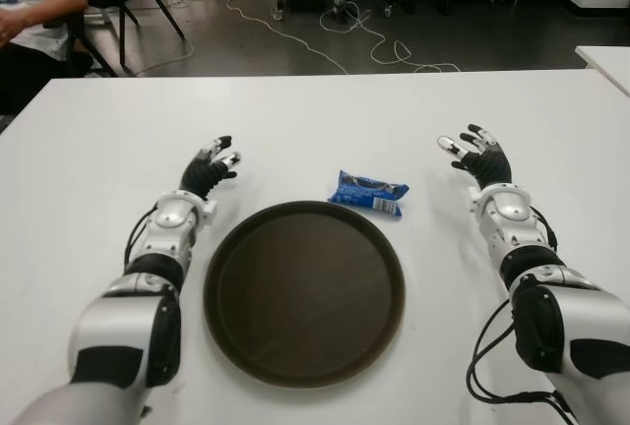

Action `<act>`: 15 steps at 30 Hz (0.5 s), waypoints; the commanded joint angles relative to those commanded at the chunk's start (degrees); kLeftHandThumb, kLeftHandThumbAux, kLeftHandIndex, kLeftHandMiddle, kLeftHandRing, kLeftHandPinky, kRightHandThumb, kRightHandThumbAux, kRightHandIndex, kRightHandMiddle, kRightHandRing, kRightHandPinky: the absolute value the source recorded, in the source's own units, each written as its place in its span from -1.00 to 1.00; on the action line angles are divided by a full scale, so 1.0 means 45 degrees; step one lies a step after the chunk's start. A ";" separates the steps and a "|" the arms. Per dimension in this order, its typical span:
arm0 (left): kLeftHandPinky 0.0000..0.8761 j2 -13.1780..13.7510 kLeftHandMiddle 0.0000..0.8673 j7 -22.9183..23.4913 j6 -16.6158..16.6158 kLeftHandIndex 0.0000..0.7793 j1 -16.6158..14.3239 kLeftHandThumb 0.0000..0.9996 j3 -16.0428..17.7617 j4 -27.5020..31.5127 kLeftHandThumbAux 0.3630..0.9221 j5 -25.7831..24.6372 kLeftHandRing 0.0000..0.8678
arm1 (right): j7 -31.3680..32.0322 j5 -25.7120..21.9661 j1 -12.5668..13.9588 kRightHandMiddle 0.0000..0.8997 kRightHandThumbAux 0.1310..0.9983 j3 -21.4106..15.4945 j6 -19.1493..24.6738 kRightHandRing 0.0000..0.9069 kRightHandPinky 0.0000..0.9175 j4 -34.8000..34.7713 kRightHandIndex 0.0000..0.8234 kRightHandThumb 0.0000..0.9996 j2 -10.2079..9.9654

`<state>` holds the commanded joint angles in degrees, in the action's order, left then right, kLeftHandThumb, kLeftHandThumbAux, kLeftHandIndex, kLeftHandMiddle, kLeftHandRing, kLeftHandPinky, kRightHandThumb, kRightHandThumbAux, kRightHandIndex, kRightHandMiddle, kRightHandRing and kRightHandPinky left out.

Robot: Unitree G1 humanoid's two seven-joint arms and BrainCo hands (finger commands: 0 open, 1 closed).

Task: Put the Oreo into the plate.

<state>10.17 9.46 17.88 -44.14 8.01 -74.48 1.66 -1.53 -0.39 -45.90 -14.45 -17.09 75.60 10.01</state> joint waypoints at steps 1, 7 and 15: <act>-0.50 0.0000 -0.95 -0.0001 -0.0001 -1.00 0.0000 -0.76 -0.0001 -0.0001 -0.29 0.0001 -0.74 | -0.0008 0.0004 0.0001 -0.61 0.35 0.0011 -0.0010 -0.48 -0.35 0.0003 -0.86 -0.77 0.0001; -0.48 0.0015 -0.96 0.0045 0.0021 -1.00 0.0005 -0.76 -0.0003 -0.0008 -0.25 0.0003 -0.75 | 0.0040 0.0160 0.0058 -0.62 0.31 0.0200 -0.0231 -0.48 -0.35 0.0017 -0.84 -0.74 0.0051; -0.50 0.0022 -0.95 0.0112 0.0078 -1.00 0.0004 -0.77 -0.0015 0.0014 -0.21 0.0005 -0.75 | -0.0443 0.0722 0.0194 -0.60 0.25 0.0692 -0.0797 -0.48 -0.33 0.0026 -0.82 -0.72 0.0095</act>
<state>10.27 9.96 18.23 -44.12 7.94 -74.42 1.68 -3.52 2.86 -45.02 -11.34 -20.68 75.72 10.44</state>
